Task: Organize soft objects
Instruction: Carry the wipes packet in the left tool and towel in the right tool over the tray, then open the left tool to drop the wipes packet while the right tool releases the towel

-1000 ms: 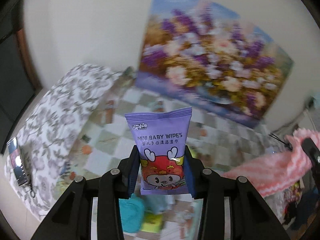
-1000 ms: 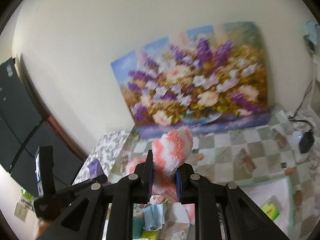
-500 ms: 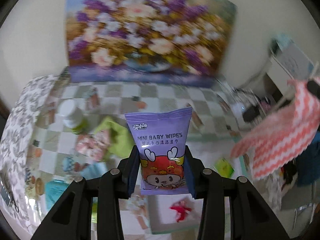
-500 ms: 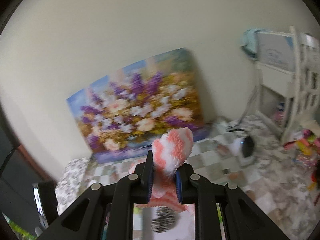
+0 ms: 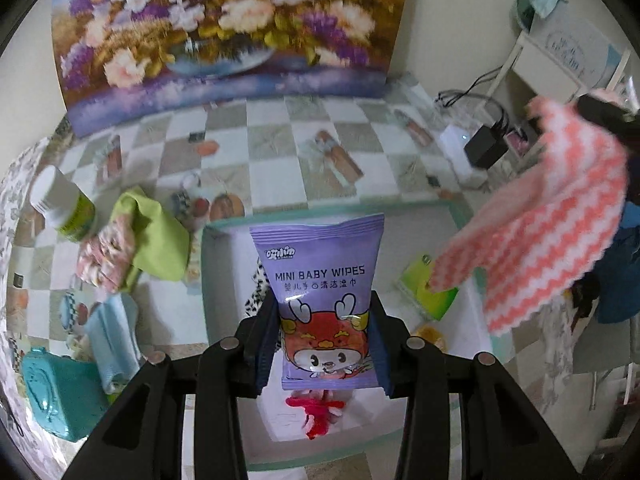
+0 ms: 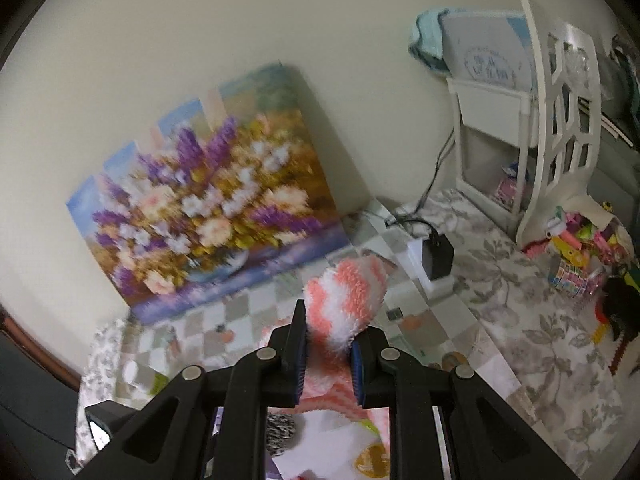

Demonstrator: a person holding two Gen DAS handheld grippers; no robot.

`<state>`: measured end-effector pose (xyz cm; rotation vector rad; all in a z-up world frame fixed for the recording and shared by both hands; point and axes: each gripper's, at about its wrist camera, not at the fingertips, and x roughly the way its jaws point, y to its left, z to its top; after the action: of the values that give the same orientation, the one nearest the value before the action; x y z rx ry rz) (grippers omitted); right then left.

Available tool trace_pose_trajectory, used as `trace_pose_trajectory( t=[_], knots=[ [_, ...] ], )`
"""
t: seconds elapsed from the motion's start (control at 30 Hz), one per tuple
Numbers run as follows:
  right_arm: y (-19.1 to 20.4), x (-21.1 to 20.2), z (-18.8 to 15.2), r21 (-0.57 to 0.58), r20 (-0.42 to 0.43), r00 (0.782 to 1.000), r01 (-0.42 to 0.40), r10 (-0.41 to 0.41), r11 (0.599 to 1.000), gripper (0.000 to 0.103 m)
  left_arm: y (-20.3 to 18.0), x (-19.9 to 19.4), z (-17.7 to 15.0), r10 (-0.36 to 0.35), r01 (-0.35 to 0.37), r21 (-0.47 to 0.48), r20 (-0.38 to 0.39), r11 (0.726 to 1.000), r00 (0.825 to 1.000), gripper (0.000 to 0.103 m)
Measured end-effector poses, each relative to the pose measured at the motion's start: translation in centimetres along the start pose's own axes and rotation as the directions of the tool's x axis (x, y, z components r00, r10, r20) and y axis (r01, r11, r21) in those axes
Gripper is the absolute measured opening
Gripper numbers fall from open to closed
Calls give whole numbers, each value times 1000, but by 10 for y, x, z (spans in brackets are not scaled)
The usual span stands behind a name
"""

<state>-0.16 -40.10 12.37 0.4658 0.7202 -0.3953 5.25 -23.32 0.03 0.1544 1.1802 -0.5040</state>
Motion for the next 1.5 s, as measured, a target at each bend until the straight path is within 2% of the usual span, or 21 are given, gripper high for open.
trace_pose_trajectory(
  t=[0.1, 0.2, 0.37, 0.53, 0.7, 0.8, 0.93, 1.07, 1.13, 1.27, 1.33, 1.5],
  knots=[
    [-5, 35, -13, -7, -103, 994, 48, -48, 999, 19, -4, 12, -4, 10, -10, 11, -29, 1000, 1000, 43],
    [-10, 67, -28, -15, -194, 978, 79, -81, 997, 19, -8, 22, -7, 26, -25, 30, -47, 999, 999, 43],
    [-22, 110, -56, -10, -331, 938, 105, -102, 994, 19, -10, 38, -11, 42, -39, 37, -88, 999, 995, 43],
    [-21, 138, -77, -35, -423, 899, 112, -116, 993, 19, -11, 50, -13, 67, -62, 47, -110, 997, 992, 44],
    [-14, 153, -94, -95, -469, 869, 127, -156, 987, 22, -9, 60, -18, 86, -79, 59, -136, 995, 987, 45],
    [-11, 152, -95, -113, -468, 867, 132, -170, 985, 22, -8, 64, -21, 90, -81, 66, -147, 995, 985, 47],
    [-10, 149, -92, -97, -475, 867, 121, -152, 988, 25, -6, 65, -24, 86, -76, 65, -157, 995, 984, 63],
    [-4, 144, -86, -94, -458, 878, 109, -140, 990, 54, -7, 60, -22, 81, -71, 64, -156, 995, 984, 67],
    [0, 139, -83, -107, -447, 882, 113, -149, 988, 54, -8, 54, -20, 74, -65, 63, -150, 996, 986, 70],
    [5, 123, -71, -103, -405, 904, 102, -136, 989, 58, -10, 40, -16, 51, -43, 61, -126, 997, 991, 74],
    [8, 113, -64, -104, -380, 916, 96, -129, 990, 60, -7, 31, -13, 38, -33, 47, -108, 998, 993, 80],
    [12, 93, -51, -111, -319, 938, 106, -136, 988, 68, 16, 15, -1, 42, -45, -43, -69, 998, 997, 80]
  ],
)
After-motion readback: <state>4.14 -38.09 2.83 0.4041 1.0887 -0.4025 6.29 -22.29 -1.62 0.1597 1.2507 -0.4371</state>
